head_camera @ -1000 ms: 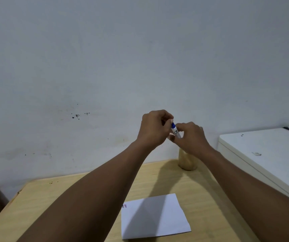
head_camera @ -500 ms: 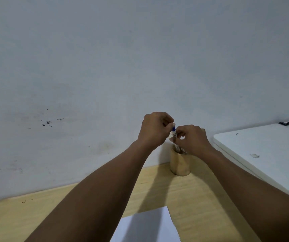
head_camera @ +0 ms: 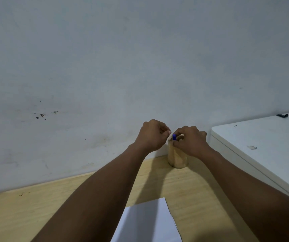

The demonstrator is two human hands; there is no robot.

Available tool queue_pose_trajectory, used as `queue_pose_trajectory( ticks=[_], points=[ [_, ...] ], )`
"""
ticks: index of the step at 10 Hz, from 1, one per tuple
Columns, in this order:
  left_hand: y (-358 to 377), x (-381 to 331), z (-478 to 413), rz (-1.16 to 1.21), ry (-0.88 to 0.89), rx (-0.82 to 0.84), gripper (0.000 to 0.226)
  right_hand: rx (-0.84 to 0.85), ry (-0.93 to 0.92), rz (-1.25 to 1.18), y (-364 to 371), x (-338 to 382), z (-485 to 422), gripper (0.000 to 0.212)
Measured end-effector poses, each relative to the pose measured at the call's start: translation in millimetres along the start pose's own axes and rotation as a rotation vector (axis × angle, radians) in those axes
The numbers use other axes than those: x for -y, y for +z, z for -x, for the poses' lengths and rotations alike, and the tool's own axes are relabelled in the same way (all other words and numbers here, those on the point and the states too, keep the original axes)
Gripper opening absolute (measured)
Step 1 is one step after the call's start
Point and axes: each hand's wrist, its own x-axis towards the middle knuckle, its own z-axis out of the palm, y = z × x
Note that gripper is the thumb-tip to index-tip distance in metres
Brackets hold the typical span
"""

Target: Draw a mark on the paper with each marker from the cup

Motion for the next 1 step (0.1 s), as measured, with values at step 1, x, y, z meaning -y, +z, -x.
queue_pose_trajectory(
  ticks=[1],
  points=[
    [-9.1,3.7,10.8,0.009,-0.037,-0.019,0.02,-0.028,0.033,0.009,-5.3,6.6,4.6,0.026]
  ],
)
